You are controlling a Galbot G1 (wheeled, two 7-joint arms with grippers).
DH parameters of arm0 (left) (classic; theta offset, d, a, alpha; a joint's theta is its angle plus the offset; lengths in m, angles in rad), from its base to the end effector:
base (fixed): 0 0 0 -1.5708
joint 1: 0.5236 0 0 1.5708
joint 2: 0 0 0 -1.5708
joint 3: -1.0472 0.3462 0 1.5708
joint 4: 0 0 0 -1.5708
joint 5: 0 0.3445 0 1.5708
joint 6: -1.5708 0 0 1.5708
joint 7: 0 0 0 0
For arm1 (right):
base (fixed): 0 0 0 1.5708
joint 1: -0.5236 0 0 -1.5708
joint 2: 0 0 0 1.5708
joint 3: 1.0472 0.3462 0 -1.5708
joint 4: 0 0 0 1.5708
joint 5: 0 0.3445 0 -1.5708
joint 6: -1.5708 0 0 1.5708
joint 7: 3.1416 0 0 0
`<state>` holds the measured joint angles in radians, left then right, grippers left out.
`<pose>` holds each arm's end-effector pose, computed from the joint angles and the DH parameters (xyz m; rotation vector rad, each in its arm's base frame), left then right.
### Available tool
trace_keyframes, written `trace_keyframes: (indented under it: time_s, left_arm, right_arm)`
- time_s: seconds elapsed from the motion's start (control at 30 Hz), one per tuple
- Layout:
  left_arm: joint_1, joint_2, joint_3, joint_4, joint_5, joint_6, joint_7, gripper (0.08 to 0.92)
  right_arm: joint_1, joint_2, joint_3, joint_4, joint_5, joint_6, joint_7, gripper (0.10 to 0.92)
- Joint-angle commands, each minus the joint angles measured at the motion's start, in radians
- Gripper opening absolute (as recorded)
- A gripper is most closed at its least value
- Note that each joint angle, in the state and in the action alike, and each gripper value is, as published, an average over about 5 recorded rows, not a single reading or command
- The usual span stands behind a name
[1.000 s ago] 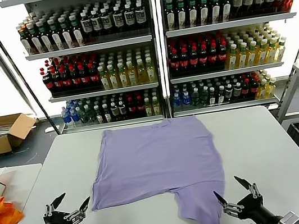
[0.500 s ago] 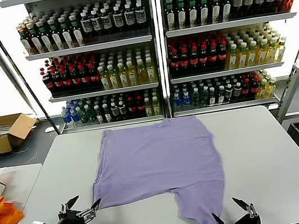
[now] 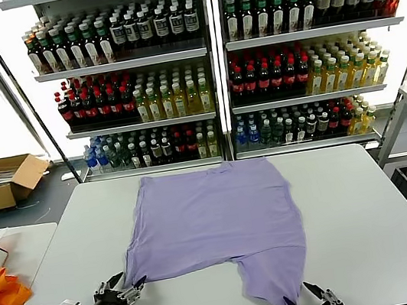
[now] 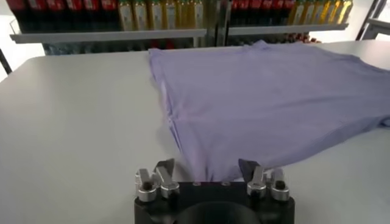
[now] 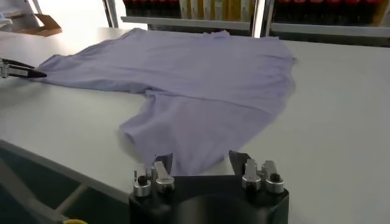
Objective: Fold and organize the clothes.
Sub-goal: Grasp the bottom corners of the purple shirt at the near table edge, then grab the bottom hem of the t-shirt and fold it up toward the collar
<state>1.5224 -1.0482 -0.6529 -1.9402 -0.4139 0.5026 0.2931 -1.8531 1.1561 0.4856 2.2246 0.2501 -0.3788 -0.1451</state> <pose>0.2048 0.1466 -0.2983 -0.4368 -2.5010 -0.0596 0.0960 -0.0456 -0.2867 0.5427 -2.5095 0.0640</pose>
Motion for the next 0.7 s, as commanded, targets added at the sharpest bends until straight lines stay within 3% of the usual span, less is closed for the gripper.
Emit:
trace_keyframes:
  time_s: [0.03, 0.3, 0.53, 0.7]
  left_arm:
    - [-0.007, -0.011, 0.025, 0.029, 0.047, 0.005, 0.025, 0.493]
    - [-0.001, -0.025, 0.032, 0.023, 0.041, -0.002, 0.033, 0.268]
    - [0.016, -0.05, -0.001, -0.03, -0.04, 0.011, 0.007, 0.096]
    - [0.066, -0.074, -0.043, -0.117, -0.046, 0.021, -0.006, 0.085]
  right_arm:
    - [0.003, 0.001, -0.029, -0.011, 0.004, -0.005, 0.003, 0.382]
    - [0.001, -0.005, -0.019, 0.014, 0.008, 0.009, -0.01, 0.133]
    - [-0.013, -0.021, 0.01, 0.031, 0.013, 0.096, -0.05, 0.106]
    - [-0.061, -0.056, 0.044, 0.07, 0.025, 0.151, -0.073, 0.106]
